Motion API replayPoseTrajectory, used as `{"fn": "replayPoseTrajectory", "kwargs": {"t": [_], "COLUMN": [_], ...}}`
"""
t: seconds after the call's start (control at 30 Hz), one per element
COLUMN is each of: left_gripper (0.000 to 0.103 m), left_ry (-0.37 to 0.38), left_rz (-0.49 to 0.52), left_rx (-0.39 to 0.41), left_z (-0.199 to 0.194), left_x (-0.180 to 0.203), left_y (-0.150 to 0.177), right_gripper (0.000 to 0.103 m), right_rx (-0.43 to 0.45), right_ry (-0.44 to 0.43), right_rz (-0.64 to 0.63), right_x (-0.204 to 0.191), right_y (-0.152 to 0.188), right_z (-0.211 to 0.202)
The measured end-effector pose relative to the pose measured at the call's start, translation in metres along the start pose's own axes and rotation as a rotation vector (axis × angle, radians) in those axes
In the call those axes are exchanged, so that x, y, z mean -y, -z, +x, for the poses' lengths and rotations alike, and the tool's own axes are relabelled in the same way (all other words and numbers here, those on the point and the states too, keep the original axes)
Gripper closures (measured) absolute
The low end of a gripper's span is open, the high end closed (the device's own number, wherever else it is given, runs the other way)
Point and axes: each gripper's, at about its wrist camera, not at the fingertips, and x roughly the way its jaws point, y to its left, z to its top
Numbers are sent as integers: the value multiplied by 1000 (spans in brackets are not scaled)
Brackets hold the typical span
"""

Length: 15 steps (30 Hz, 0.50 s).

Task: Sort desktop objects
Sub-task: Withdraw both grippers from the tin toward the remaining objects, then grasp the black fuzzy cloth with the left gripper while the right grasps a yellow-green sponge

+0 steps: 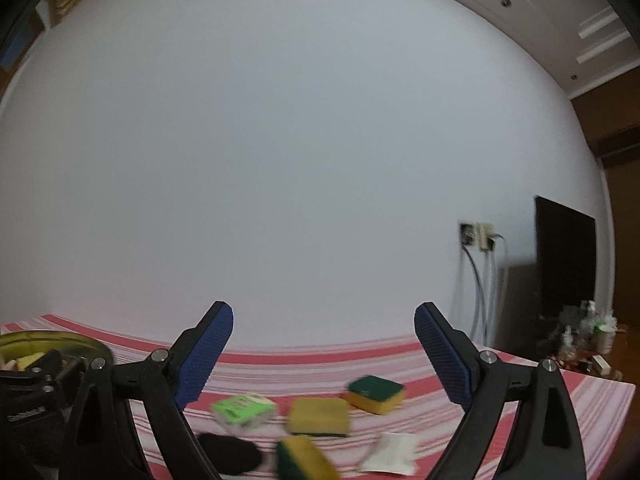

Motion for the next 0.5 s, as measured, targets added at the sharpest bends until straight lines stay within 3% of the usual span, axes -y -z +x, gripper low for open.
{"fn": "replayPoseTrajectory", "kwargs": {"t": [0.2, 0.37, 0.5], "left_gripper": [1, 1, 1], "left_ry": [125, 214, 248], "left_rz": [49, 150, 235], "left_rx": [-52, -104, -150], "left_z": [2, 4, 4], "left_x": [32, 63, 90], "left_y": [1, 4, 7], "right_gripper": [9, 9, 9], "right_rx": [-94, -266, -377], "right_ry": [46, -42, -158], "right_rz": [20, 43, 7], "right_x": [44, 69, 59], "right_y": [13, 30, 38], "right_z": [19, 38, 42]}}
